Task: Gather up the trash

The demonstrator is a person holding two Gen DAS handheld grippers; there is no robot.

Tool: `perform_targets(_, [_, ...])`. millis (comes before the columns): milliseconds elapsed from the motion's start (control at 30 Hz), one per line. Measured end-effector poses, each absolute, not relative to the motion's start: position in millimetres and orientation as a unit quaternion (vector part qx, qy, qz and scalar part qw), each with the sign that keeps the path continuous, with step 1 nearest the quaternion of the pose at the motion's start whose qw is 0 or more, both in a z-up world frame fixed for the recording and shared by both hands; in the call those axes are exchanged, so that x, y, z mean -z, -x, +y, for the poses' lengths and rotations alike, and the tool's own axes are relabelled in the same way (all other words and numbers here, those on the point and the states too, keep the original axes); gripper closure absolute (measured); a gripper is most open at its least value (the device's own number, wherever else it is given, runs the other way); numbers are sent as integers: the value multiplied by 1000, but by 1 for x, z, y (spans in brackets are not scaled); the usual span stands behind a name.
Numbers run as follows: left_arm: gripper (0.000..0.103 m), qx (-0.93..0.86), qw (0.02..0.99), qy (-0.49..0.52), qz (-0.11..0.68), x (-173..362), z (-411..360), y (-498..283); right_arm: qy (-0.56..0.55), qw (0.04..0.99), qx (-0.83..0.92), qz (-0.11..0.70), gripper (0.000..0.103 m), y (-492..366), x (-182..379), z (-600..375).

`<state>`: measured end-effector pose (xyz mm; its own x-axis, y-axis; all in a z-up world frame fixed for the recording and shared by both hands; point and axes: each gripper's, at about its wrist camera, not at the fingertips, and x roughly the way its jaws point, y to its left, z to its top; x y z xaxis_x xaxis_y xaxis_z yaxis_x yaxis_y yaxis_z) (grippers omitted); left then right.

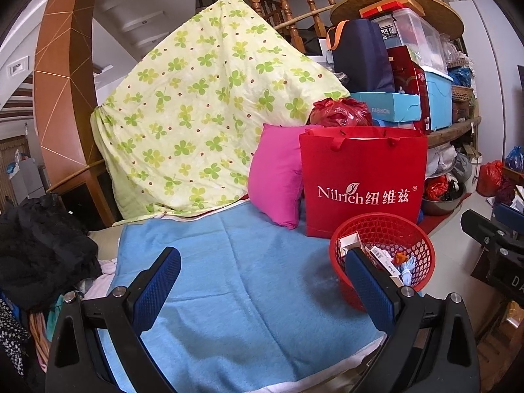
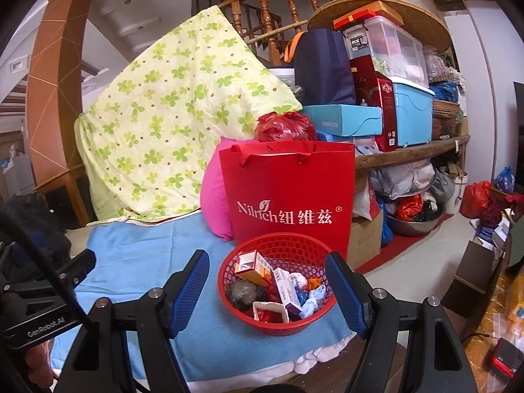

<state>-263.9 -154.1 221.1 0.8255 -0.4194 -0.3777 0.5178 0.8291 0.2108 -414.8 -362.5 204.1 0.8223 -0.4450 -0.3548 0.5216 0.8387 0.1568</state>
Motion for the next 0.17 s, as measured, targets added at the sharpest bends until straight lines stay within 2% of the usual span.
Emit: perform_targets(167, [3,253,942,-126,179,-204,-139,223,-128,949,239,163,27,383,-193,-365])
